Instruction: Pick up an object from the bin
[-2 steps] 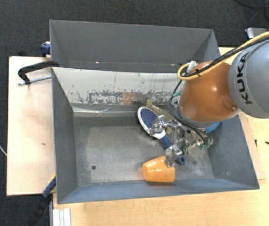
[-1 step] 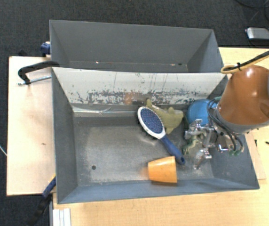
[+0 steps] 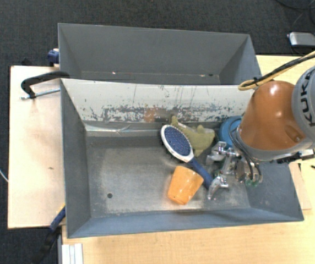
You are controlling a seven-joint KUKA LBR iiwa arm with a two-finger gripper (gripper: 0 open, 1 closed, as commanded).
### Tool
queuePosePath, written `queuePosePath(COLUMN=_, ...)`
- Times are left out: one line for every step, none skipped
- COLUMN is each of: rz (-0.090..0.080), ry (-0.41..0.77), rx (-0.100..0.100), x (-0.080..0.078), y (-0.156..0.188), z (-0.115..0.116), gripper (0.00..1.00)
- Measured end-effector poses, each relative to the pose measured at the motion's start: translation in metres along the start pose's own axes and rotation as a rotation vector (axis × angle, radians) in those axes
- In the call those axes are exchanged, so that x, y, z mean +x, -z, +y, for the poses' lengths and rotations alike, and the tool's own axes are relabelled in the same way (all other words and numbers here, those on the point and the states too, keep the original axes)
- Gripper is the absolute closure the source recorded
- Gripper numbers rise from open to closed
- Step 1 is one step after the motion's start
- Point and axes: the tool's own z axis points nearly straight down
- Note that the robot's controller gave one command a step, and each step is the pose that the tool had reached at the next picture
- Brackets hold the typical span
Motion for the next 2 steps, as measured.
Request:
queuePosePath(rz=-0.004, ry=-0.249, rx=-0.001, x=0.0019, y=-0.0378, z=0.0149, gripper=0.00)
queuePosePath(rz=-0.003, ry=-0.248, rx=0.000, x=0.0014, y=-0.0371, z=0.0156, gripper=0.00)
